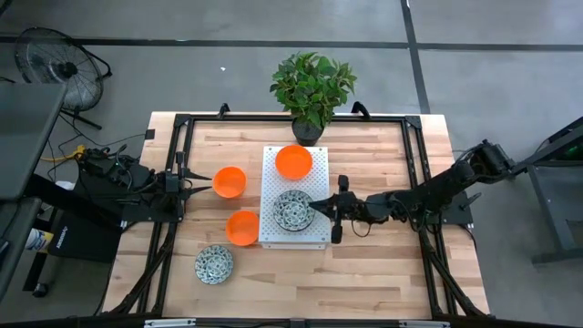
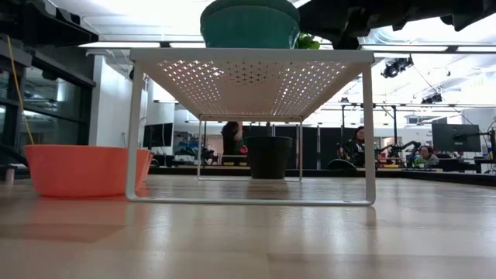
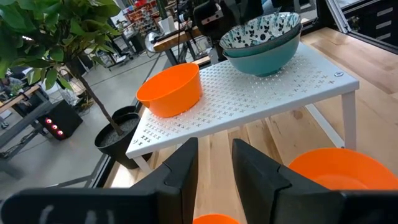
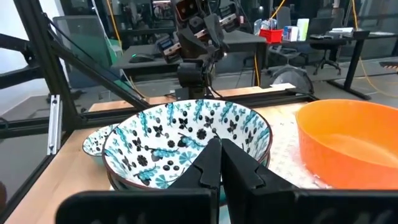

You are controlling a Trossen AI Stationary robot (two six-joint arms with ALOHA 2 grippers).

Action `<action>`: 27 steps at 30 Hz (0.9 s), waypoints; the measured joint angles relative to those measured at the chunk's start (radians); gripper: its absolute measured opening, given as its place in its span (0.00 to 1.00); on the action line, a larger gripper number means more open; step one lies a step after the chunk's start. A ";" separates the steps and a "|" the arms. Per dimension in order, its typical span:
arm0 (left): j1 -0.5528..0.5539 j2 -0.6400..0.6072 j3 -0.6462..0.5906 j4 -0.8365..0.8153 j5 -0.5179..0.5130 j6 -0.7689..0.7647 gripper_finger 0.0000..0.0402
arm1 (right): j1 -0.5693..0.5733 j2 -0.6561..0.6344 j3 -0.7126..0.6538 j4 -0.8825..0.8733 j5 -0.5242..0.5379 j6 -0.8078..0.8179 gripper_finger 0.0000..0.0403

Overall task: Pick & Place Mini bowls
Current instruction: Stack the right green white bowl on top of the green white bowl on the shelf, then stack the green white bowl on top of the green white bowl on the shelf

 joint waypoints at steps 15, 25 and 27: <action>0.000 0.000 0.000 0.000 0.000 0.000 0.24 | -0.010 -0.019 0.000 0.045 -0.013 -0.071 0.00; 0.000 0.000 0.000 0.000 0.000 0.000 0.24 | 0.000 -0.217 0.000 -0.252 -0.016 -0.034 0.00; 0.000 0.000 0.000 0.000 0.000 0.000 0.24 | 0.009 -0.254 0.000 -0.320 -0.010 -0.032 0.00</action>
